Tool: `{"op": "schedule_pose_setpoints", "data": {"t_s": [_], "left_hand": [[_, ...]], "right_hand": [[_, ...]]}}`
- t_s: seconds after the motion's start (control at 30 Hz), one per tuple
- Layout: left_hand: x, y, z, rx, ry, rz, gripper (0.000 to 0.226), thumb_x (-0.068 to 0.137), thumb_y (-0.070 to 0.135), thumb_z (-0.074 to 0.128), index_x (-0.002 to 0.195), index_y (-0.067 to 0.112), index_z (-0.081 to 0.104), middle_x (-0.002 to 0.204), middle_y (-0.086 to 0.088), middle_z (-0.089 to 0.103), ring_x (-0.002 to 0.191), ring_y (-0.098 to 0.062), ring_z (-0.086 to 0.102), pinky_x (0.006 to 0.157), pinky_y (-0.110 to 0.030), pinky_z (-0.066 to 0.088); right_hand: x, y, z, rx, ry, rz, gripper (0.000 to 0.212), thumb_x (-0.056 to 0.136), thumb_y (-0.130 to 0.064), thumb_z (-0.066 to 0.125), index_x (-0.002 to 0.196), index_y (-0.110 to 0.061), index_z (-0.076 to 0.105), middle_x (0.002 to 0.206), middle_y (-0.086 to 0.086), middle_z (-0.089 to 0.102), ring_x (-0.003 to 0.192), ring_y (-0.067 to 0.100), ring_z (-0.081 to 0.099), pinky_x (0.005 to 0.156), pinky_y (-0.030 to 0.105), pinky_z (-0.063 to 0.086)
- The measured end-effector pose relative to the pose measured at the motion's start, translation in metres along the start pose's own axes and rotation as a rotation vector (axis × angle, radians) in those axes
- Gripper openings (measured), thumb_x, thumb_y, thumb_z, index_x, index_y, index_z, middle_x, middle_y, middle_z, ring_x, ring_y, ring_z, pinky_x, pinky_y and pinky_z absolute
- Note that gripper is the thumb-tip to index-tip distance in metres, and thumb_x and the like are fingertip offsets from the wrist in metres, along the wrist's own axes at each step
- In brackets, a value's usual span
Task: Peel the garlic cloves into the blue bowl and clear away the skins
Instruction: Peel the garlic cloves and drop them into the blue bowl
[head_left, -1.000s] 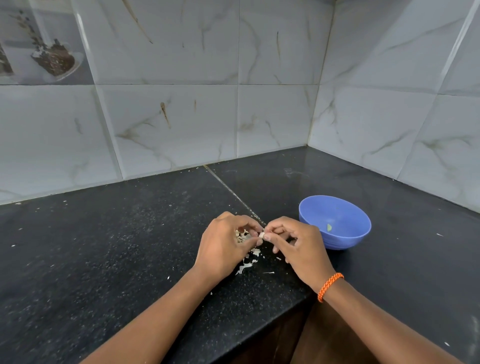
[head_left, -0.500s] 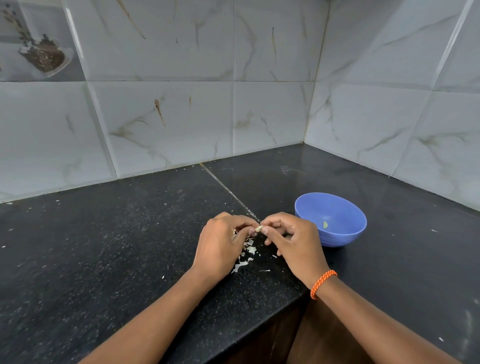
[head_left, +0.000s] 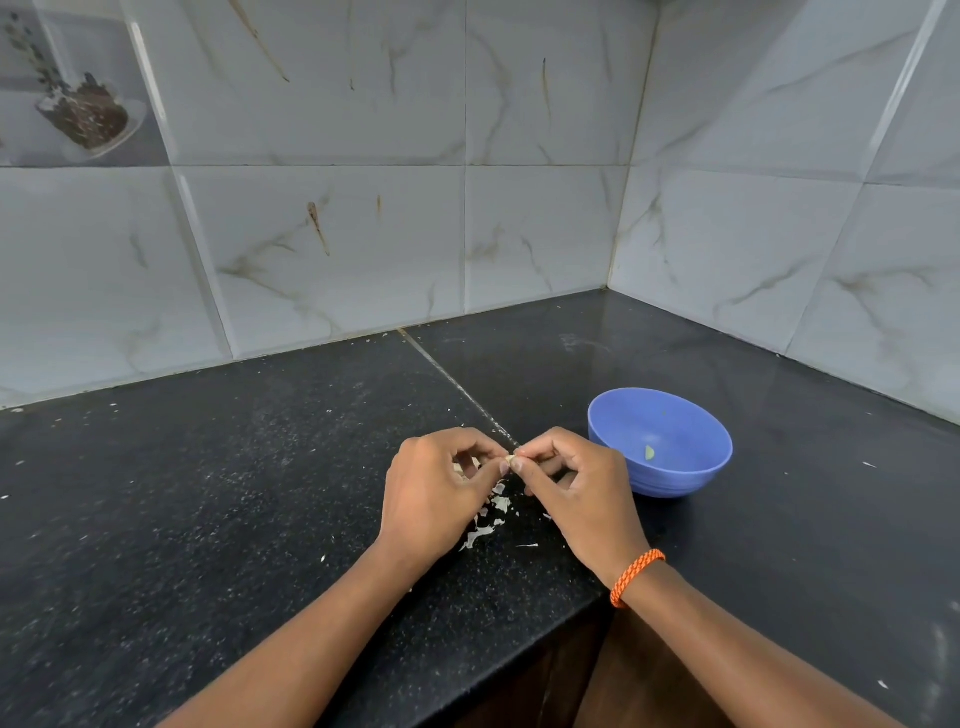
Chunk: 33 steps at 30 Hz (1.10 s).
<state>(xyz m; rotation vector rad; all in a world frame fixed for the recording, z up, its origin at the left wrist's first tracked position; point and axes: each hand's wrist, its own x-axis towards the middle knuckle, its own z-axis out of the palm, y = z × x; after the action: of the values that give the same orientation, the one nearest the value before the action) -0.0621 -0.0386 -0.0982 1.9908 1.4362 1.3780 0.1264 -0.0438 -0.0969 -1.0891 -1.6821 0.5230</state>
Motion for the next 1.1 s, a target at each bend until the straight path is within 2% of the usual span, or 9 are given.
{"op": "schedule_pose_setpoints", "data": {"t_s": [0.23,0.37,0.5,0.63,0.83,1.0,1.1], "left_hand": [[-0.0006,0.0006,-0.0014,-0.064,0.002,-0.019,0.007,0.090,0.040,0.077,0.088,0.038,0.083,0.085,0.021,0.078,0.081,-0.014,0.074,0.076,-0.046,0.060],[-0.0016,0.0019,-0.0008,-0.067,0.013,-0.021,0.008,0.092,0.039,0.076,0.089,0.038,0.084,0.087,0.023,0.079,0.083,-0.011,0.075,0.077,-0.045,0.061],[-0.0021,0.0039,0.0003,-0.056,0.026,-0.032,0.013,0.092,0.043,0.074,0.088,0.038,0.084,0.086,0.025,0.078,0.083,-0.009,0.075,0.077,-0.044,0.061],[-0.0016,0.0051,0.0010,-0.040,0.035,-0.036,0.016,0.094,0.045,0.072,0.090,0.037,0.085,0.086,0.025,0.078,0.083,-0.005,0.075,0.077,-0.043,0.062],[-0.0020,0.0032,0.0019,-0.039,0.028,-0.033,0.016,0.100,0.042,0.073,0.092,0.036,0.085,0.087,0.023,0.079,0.084,-0.006,0.075,0.077,-0.044,0.061],[-0.0021,0.0049,0.0021,-0.060,0.009,-0.037,0.018,0.100,0.039,0.068,0.095,0.035,0.085,0.092,0.025,0.079,0.088,-0.005,0.075,0.081,-0.043,0.061],[-0.0017,0.0051,0.0015,-0.048,0.003,-0.045,0.013,0.100,0.033,0.072,0.095,0.037,0.083,0.093,0.026,0.078,0.085,-0.009,0.075,0.079,-0.043,0.061]], "right_hand": [[0.0013,0.0055,0.0003,0.037,-0.011,-0.006,0.017,0.101,-0.012,0.070,0.111,-0.020,0.082,0.094,-0.014,0.079,0.078,0.013,0.076,0.062,0.016,0.054],[0.0012,0.0072,-0.0013,0.066,0.017,-0.018,0.023,0.101,-0.012,0.071,0.117,-0.022,0.082,0.101,-0.012,0.079,0.080,0.014,0.076,0.060,0.019,0.056],[0.0034,0.0071,0.0000,0.136,0.029,0.035,0.024,0.100,-0.012,0.072,0.119,-0.024,0.078,0.096,-0.010,0.079,0.080,0.016,0.076,0.060,0.020,0.055],[0.0037,0.0061,0.0013,0.169,0.012,0.036,0.017,0.099,-0.010,0.073,0.110,-0.022,0.078,0.096,-0.011,0.079,0.083,0.015,0.077,0.062,0.019,0.055],[0.0047,0.0054,0.0033,0.119,-0.032,-0.010,0.029,0.094,-0.008,0.078,0.116,-0.027,0.080,0.102,-0.016,0.073,0.095,0.019,0.075,0.066,0.043,0.064],[0.0055,0.0092,0.0040,0.096,-0.010,-0.017,0.029,0.094,-0.009,0.079,0.116,-0.027,0.080,0.101,-0.015,0.073,0.095,0.019,0.074,0.065,0.044,0.064],[0.0051,0.0106,0.0041,0.075,0.008,-0.027,0.026,0.094,-0.011,0.079,0.116,-0.026,0.080,0.101,-0.015,0.073,0.095,0.019,0.074,0.065,0.043,0.064]]}}
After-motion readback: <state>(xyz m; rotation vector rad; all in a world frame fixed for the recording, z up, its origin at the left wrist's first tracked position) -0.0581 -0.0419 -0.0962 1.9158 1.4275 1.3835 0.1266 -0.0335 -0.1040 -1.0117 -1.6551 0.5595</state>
